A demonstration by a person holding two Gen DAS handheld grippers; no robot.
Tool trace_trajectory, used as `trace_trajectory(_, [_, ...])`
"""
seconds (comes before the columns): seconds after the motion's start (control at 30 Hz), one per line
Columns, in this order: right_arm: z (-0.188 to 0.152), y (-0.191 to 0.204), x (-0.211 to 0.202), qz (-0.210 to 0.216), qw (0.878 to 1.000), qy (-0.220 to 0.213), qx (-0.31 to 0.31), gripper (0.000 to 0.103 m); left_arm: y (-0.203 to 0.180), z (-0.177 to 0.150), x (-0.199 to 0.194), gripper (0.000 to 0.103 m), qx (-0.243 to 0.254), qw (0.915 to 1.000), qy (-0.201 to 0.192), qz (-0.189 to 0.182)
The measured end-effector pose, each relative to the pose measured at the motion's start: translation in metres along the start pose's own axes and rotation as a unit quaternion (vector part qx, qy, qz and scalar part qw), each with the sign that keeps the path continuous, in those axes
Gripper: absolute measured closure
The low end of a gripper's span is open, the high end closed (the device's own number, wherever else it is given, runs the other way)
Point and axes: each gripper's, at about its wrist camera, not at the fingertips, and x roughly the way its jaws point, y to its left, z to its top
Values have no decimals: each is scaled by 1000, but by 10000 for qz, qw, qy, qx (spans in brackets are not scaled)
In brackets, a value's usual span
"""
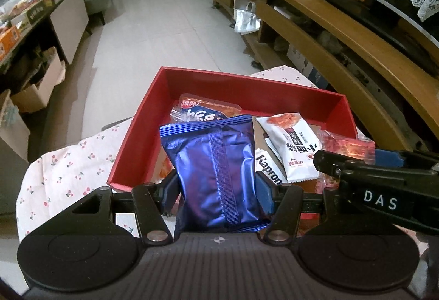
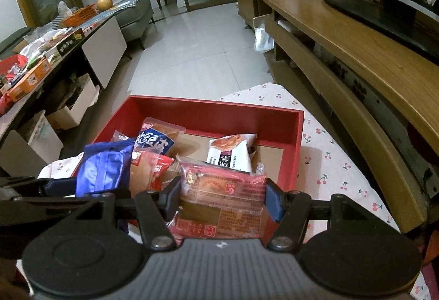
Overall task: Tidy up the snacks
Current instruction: 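Carry both packets over the red tray and lower them inside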
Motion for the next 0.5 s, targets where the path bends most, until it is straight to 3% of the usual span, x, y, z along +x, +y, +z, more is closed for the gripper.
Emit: trace_trajectory(0.5, [-2,2,0,-63,10000,-23,-3,40,-2,1,2,39,35,10000,-24,55])
